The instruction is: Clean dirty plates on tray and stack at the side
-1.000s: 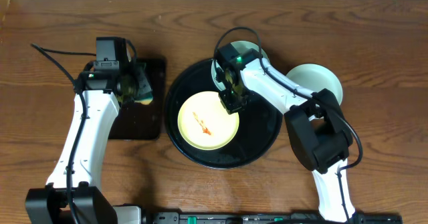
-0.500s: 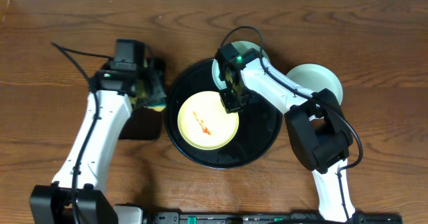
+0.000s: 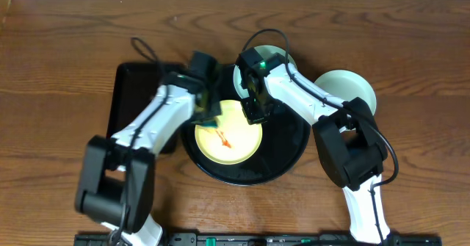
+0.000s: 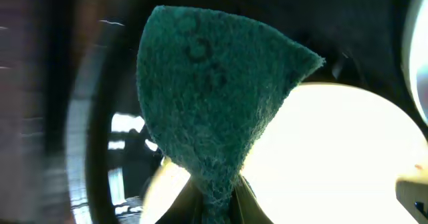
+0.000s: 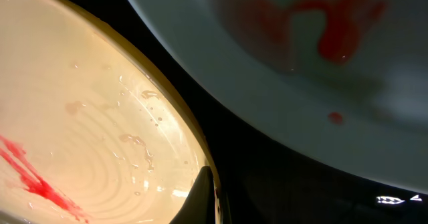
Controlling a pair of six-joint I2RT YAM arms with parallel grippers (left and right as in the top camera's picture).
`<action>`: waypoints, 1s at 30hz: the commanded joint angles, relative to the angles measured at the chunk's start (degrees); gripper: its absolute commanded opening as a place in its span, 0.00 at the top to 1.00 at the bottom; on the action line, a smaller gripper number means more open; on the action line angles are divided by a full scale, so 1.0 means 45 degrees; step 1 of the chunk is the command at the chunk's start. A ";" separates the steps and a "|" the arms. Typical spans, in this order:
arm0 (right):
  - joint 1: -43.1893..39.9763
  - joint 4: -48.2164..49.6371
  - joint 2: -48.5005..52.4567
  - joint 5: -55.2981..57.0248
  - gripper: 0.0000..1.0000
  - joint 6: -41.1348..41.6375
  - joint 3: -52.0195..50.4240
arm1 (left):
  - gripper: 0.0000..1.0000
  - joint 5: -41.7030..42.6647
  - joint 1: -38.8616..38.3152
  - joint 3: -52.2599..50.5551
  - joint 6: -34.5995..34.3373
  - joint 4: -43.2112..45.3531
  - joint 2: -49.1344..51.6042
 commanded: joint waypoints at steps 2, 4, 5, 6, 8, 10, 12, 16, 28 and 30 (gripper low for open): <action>0.0068 -0.0112 0.0151 0.0554 0.99 0.0350 -0.0146 | 0.93 -0.0029 -0.0627 0.0087 -0.0160 0.0330 0.0073; 0.0068 -0.0107 0.0151 0.0549 0.99 0.0350 -0.0146 | 0.93 -0.0034 -0.0811 0.0087 -0.0155 0.0355 0.0078; 0.0068 -0.0102 0.0151 0.0549 0.99 0.0350 -0.0146 | 0.93 -0.0034 -0.0889 0.0087 -0.0112 0.0311 0.0092; 0.0068 -0.0102 0.0151 0.0549 0.99 0.0350 -0.0146 | 0.93 -0.0039 -0.0957 0.0083 -0.0107 0.0223 0.0112; 0.0068 -0.0107 0.0151 0.0549 0.99 0.0350 -0.0146 | 0.92 -0.0034 -0.1049 0.0083 -0.0117 -0.0063 0.0141; 0.0068 -0.0112 0.0151 0.0549 0.99 0.0350 -0.0146 | 0.92 -0.0024 -0.1088 0.0049 -0.0121 -0.0345 0.0141; 0.0068 -0.0112 0.0151 0.0549 0.99 0.0350 -0.0146 | 0.93 -0.0010 -0.1088 -0.0015 -0.0121 -0.0583 0.0141; 0.0068 -0.0102 0.0151 0.0549 0.99 0.0350 -0.0146 | 0.92 0.1015 -0.1083 -0.0219 0.0578 -0.0670 0.0141; 0.0068 -0.0107 0.0151 0.0549 0.99 0.0345 -0.0146 | 0.92 0.1423 -0.1083 -0.0680 0.2395 0.0588 0.0141; 0.0068 -0.0107 0.0151 0.0549 0.99 0.0345 -0.0146 | 0.93 0.0058 -0.1083 -0.0952 0.1307 0.0879 0.0141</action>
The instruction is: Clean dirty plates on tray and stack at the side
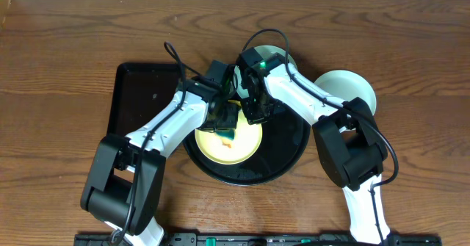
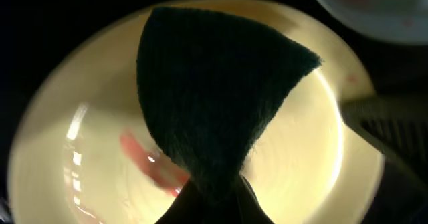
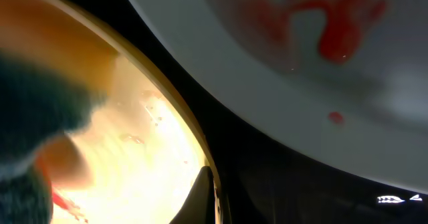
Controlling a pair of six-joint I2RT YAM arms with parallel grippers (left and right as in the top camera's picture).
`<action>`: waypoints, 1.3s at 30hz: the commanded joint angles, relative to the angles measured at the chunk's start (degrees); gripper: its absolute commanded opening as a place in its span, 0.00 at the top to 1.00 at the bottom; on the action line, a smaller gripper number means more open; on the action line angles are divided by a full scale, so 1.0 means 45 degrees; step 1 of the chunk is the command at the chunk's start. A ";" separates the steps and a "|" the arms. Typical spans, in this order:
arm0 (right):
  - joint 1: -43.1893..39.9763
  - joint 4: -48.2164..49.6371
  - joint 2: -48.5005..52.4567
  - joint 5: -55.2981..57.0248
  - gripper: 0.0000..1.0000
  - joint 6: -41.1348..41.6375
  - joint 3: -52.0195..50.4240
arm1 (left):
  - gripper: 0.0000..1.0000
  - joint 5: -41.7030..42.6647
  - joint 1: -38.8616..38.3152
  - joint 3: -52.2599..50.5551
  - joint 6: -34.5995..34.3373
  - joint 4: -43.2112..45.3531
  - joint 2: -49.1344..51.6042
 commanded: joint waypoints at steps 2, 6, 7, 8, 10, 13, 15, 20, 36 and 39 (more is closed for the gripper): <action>0.0068 -0.0097 0.0151 0.0549 0.99 0.0340 -0.0146 | 0.92 -0.2943 -0.0024 -0.0510 -0.1739 0.0194 0.0029; 0.0068 -0.0087 0.0151 0.0549 0.99 0.0340 -0.0146 | 0.92 -0.5110 -0.0024 -0.0520 -0.2229 0.0573 0.0029; 0.0068 -0.0087 0.0151 0.0549 0.99 0.0340 -0.0146 | 0.93 -0.5464 -0.0029 -0.0534 -0.2229 0.0758 0.0029; 0.0068 -0.0092 0.0151 0.0549 0.99 0.0340 -0.0146 | 0.92 -0.5620 -0.0029 -0.0568 -0.2225 0.0952 0.0029; 0.0068 -0.0097 0.0151 0.0549 0.99 0.0340 -0.0146 | 0.93 -0.5527 -0.0029 -0.0661 -0.2229 0.1224 0.0029; 0.0068 -0.0112 0.0151 0.0549 0.99 0.0340 -0.0146 | 0.93 -0.4692 -0.0053 -0.0874 -0.1695 0.1224 0.0029; 0.0068 -0.0112 0.0151 0.0549 0.99 0.0335 -0.0146 | 0.93 -0.3740 -0.0053 -0.1020 -0.0549 0.1166 0.0029; 0.0068 -0.0087 0.0151 0.0549 0.99 0.0330 -0.0146 | 0.93 -0.0442 -0.0053 -0.1093 0.2293 0.0393 0.0029; 0.0068 -0.0087 0.0151 0.0549 0.99 0.0340 -0.0146 | 0.92 0.1253 -0.0015 -0.1088 0.4503 0.1141 0.0024; 0.0068 -0.0083 0.0151 0.0549 0.99 0.0340 -0.0146 | 0.93 0.0204 0.0131 -0.1088 0.3837 0.1564 0.0024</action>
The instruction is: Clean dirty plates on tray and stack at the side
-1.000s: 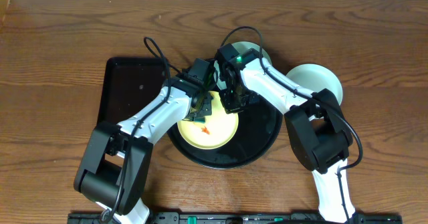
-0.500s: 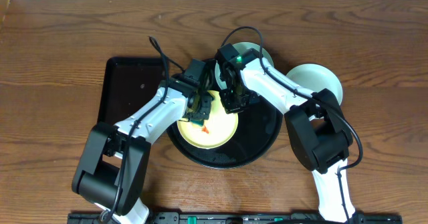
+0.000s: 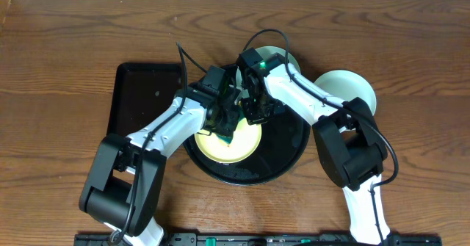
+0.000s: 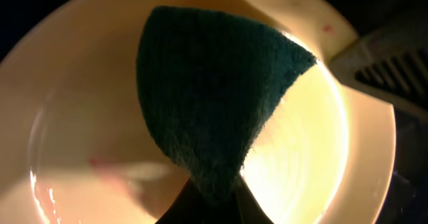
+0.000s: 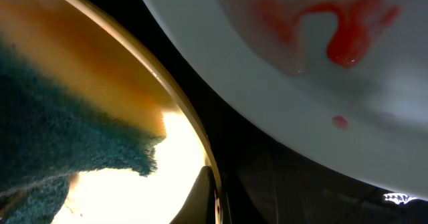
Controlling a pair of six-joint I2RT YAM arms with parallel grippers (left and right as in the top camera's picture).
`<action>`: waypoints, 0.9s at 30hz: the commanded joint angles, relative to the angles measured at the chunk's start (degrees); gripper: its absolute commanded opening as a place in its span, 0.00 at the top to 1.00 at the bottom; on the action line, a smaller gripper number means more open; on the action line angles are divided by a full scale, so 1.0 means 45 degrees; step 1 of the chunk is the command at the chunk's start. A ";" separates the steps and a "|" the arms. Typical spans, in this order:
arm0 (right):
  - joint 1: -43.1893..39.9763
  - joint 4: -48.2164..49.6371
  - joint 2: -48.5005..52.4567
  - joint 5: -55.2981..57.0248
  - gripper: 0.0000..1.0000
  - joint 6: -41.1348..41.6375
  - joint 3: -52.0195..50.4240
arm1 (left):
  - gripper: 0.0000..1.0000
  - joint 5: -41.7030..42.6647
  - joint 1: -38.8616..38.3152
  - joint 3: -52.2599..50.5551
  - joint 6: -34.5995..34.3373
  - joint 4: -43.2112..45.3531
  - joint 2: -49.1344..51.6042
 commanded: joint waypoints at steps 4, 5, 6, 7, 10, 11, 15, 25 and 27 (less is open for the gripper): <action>0.0068 -0.0058 0.0151 0.0597 0.99 0.0160 -0.0146 | 0.93 -0.4192 0.0321 -0.0165 -0.3521 0.0675 0.0121; 0.0068 -0.0053 0.0151 0.0597 0.99 0.0160 -0.0146 | 0.93 -0.5314 0.0379 -0.0165 -0.4838 0.0563 0.0121; 0.0068 -0.0044 0.0151 0.0597 0.99 0.0155 -0.0146 | 0.93 -0.5999 0.0432 -0.0165 -0.5795 0.0427 0.0121; 0.0068 -0.0024 0.0151 0.0597 0.99 0.0155 -0.0146 | 0.92 -0.6329 0.0486 -0.0165 -0.6499 0.0311 0.0121; 0.0068 -0.0068 0.0151 0.0597 0.99 0.0155 -0.0146 | 0.92 -0.5571 0.0544 -0.0165 -0.6999 0.0063 0.0121; 0.0068 -0.0063 0.0151 0.0597 0.99 0.0160 -0.0146 | 0.92 -0.4998 0.0544 -0.0165 -0.6455 -0.0010 0.0121; 0.0068 -0.0053 0.0151 0.0597 0.99 0.0155 -0.0146 | 0.92 -0.1705 0.0544 -0.0165 -0.3371 -0.0408 0.0121; 0.0068 -0.0019 0.0151 0.0597 0.99 0.0160 -0.0146 | 0.92 0.1171 0.0685 -0.0165 -0.0510 -0.0097 0.0121; 0.0068 -0.0034 0.0151 0.0597 0.99 0.0155 -0.0146 | 0.93 -0.0136 0.0821 -0.0165 -0.1457 0.0437 0.0121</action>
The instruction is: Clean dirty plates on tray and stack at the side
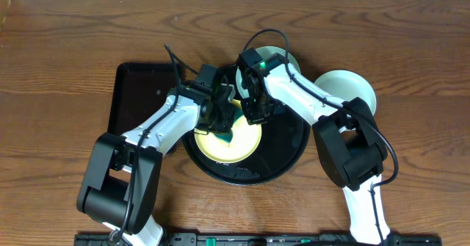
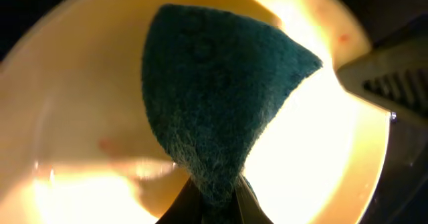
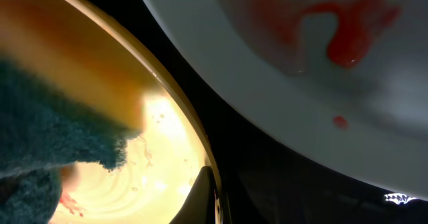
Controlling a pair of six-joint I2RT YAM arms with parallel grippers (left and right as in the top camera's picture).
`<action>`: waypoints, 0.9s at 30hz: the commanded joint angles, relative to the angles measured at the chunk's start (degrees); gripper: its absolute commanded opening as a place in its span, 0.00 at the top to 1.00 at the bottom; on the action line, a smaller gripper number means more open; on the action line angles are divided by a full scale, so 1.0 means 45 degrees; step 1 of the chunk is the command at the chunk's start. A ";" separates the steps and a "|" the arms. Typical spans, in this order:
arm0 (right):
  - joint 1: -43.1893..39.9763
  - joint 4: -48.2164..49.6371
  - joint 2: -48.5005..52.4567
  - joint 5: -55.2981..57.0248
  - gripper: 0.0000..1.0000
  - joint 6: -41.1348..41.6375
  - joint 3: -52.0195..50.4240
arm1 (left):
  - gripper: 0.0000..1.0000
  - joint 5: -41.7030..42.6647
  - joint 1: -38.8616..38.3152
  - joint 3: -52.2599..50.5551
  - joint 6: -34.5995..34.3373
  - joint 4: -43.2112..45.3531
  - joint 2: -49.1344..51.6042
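A yellow plate (image 1: 246,139) lies in the round black tray (image 1: 288,154). My left gripper (image 2: 208,207) is shut on a dark green sponge (image 2: 214,97), which is pressed onto the plate's upper left part (image 1: 226,121). Only a faint pink smear (image 2: 103,144) shows on the plate beside the sponge. My right gripper (image 3: 208,198) is shut on the yellow plate's right rim (image 3: 190,127). Behind it lies a pale plate (image 3: 321,97) with a red sauce smear (image 3: 341,47), mostly hidden under the right arm in the overhead view.
A rectangular black tray (image 1: 136,99) sits left of the round one, under the left arm. One pale green plate (image 1: 356,88) rests on the wooden table to the right of the round tray.
The sponge has shifted a little up and left on the yellow plate. My right gripper still pinches the plate's rim in the same place.
At first the sponge hung over the plate's left edge, and a bright red streak crossed the plate's middle. Then the sponge sat on the streak. Later only a faint smear showed, as now. My right gripper held the rim throughout.
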 commanded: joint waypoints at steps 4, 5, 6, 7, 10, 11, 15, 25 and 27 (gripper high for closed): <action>0.0068 -0.0029 0.0151 0.0597 0.99 0.0160 -0.0146 | 0.92 -0.4250 0.0481 -0.0131 -0.3147 0.1239 0.0121; 0.0068 -0.0029 0.0151 0.0597 0.99 0.0160 -0.0146 | 0.92 -0.5003 0.0534 -0.0131 -0.3735 0.1292 0.0121; 0.0068 -0.0029 0.0151 0.0597 0.99 0.0160 -0.0146 | 0.93 -0.5727 0.0597 -0.0131 -0.4396 0.1282 0.0121; 0.0068 -0.0029 0.0151 0.0597 0.99 0.0160 -0.0146 | 0.93 -0.6110 0.0641 -0.0131 -0.4804 0.1258 0.0121; 0.0068 -0.0053 0.0151 0.0597 0.99 0.0160 -0.0146 | 0.92 -0.5785 0.0656 -0.0131 -0.5042 0.0874 0.0121; 0.0068 -0.0053 0.0151 0.0597 0.99 0.0160 -0.0146 | 0.93 -0.5115 0.0627 -0.0131 -0.4711 0.0680 0.0121; 0.0068 -0.0029 0.0151 0.0597 0.99 0.0155 -0.0146 | 0.92 0.0233 0.0593 -0.0131 -0.0821 -0.0175 0.0121; 0.0068 -0.0034 0.0151 0.0597 0.99 0.0155 -0.0146 | 0.93 0.3551 0.0665 -0.0131 0.1962 0.0117 0.0121; 0.0068 -0.0034 0.0151 0.0597 0.99 0.0160 -0.0146 | 0.92 0.2166 0.0709 -0.0131 0.0801 0.0695 0.0121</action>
